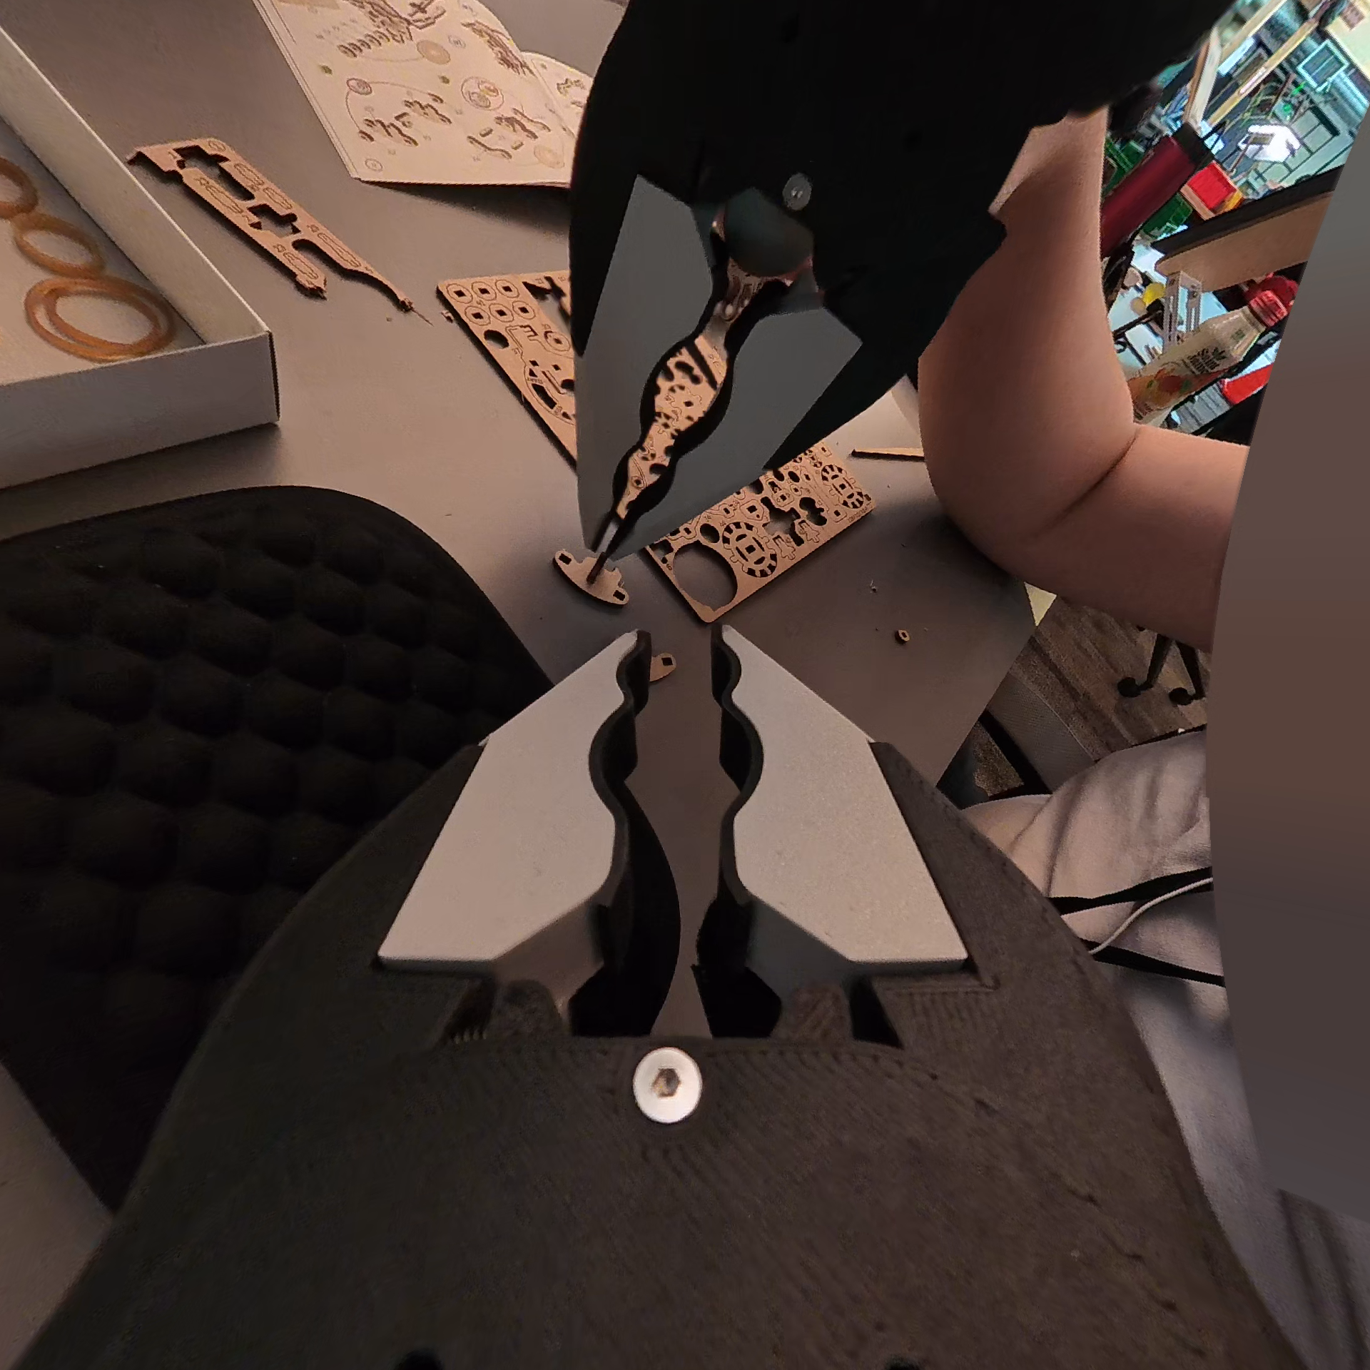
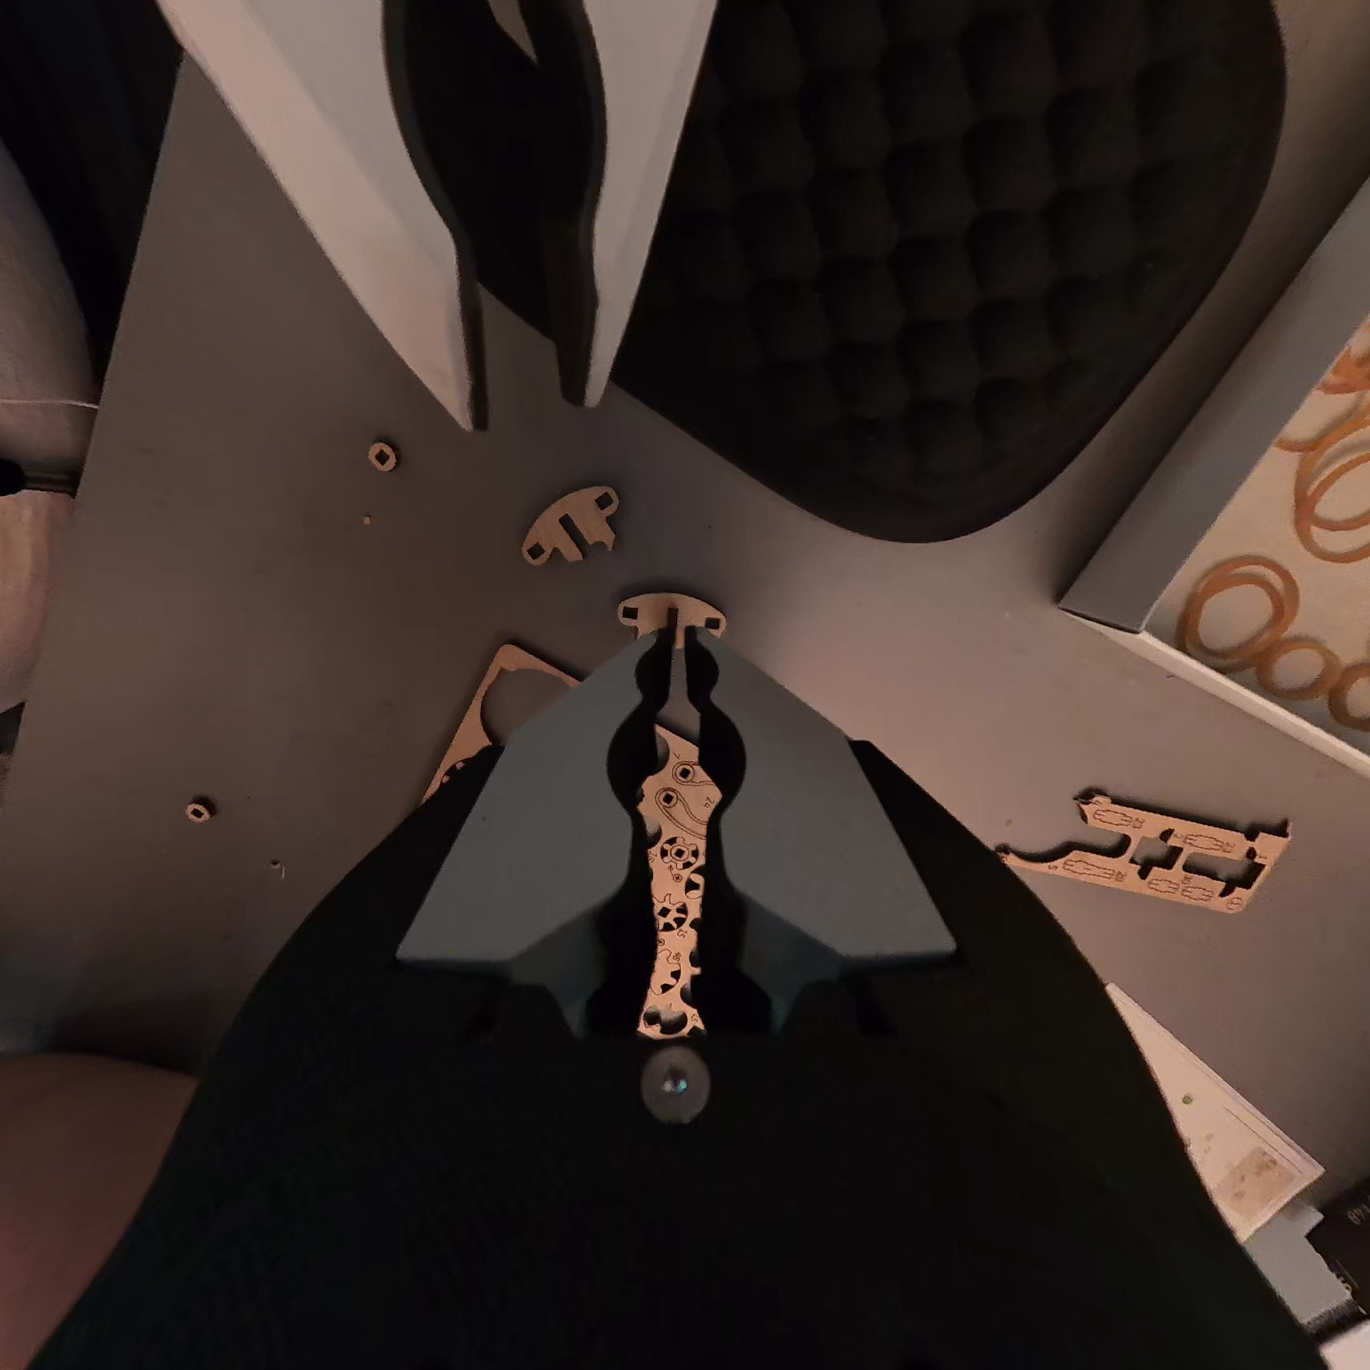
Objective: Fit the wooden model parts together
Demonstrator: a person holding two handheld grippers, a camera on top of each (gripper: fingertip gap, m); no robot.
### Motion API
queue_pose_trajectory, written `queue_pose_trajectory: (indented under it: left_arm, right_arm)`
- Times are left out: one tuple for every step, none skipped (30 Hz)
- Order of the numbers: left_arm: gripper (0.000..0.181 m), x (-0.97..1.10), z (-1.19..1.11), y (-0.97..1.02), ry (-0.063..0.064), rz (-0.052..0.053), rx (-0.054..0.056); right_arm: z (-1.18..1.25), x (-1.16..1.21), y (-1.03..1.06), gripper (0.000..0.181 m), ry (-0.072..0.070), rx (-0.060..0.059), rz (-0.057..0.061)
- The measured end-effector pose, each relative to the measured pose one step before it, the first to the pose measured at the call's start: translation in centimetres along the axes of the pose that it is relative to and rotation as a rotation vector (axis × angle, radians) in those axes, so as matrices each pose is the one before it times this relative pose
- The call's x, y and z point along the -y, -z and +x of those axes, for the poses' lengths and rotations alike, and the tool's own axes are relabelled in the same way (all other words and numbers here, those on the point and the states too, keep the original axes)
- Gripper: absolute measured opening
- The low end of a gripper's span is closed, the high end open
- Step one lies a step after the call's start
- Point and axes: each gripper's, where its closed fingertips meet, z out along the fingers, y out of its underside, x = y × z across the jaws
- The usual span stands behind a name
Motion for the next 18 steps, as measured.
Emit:
queue_pose_trajectory:
  left_arm:
    - [0.015,-0.01,0.004,0.014,0.0004,0.0002,0.0003]
    - [0.015,-0.014,0.0,0.006,0.0002,-0.0004,0.0009]
    - [0.015,-0.021,-0.013,0.007,0.0003,-0.0005,0.0009]
    - [0.015,-0.012,-0.003,-0.002,0.0006,-0.0003,0.0001]
    - [0.015,-0.015,0.008,0.004,0.0005,-0.0001,-0.0005]
    - [0.015,-0.01,-0.007,-0.003,0.0,-0.0002,0.0001]
    - [0.015,-0.012,0.005,0.005,-0.0004,-0.0002,0.0002]
    - [0.015,-0.001,-0.003,0.011,-0.0002,0.0002,-0.0003]
    - [0.015,0.008,-0.001,0.002,0.0001,0.0004,-0.0005]
    - [0.015,-0.004,-0.017,0.01,0.0003,0.0003,0.0]
    - [0.015,-0.001,-0.019,0.004,0.0007,0.0001,0.0002]
    - [0.015,-0.008,-0.025,0.005,0.0008,0.0,-0.0003]
    - [0.015,-0.009,-0.021,0.0,0.0006,0.0001,-0.0001]
    - [0.015,-0.015,-0.034,0.009,0.0009,-0.0005,0.0003]
    - [0.015,-0.014,-0.036,0.004,0.0009,-0.0009,0.0003]
    - [0.015,-0.009,-0.037,0.001,0.0008,-0.0005,0.0004]
    - [0.015,0.016,-0.027,0.01,0.0004,0.0006,0.0003]
    - [0.015,0.02,-0.029,0.018,0.0003,0.0011,-0.0001]
  right_arm:
    - [-0.034,-0.122,-0.185,0.003,-0.0026,0.0037,-0.0089]
    - [-0.047,0.043,-0.071,0.003,-0.0023,0.0055,-0.0001]
    - [0.012,0.195,0.048,0.003,-0.0026,-0.0002,0.0111]
    - [0.01,0.013,-0.001,0.004,-0.0002,-0.0009,-0.0006]
    - [-0.003,-0.061,-0.04,0.004,0.0014,-0.002,-0.0053]
    - [-0.024,0.057,0.027,0.004,0.001,-0.0008,0.0025]
    - [-0.028,0.018,0.036,0.005,-0.001,-0.0006,0.0001]
    - [0.044,0.016,0.047,0.005,-0.0026,-0.0046,0.0002]
    - [0.044,0.054,0.029,0.004,-0.0019,-0.0045,0.0024]
    - [-0.073,0.068,0.003,0.004,-0.0008,0.0031,0.0029]
    - [-0.088,0.052,-0.019,0.004,-0.002,0.0048,0.0016]
    - [-0.033,0.018,-0.024,0.005,-0.0027,0.0031,-0.0004]
    - [-0.07,0.023,-0.029,0.005,-0.0017,0.005,0.0007]
    - [-0.051,0.017,-0.07,0.005,-0.0018,0.0047,0.0012]
    - [-0.049,-0.048,-0.1,0.006,-0.0034,0.0062,-0.0028]
    - [-0.058,-0.106,-0.111,0.007,-0.0043,0.0061,-0.0068]
    - [-0.021,-0.086,-0.121,0.007,-0.002,0.0038,-0.0057]
    - [-0.028,-0.071,-0.097,0.003,0.0018,0.0036,-0.0053]
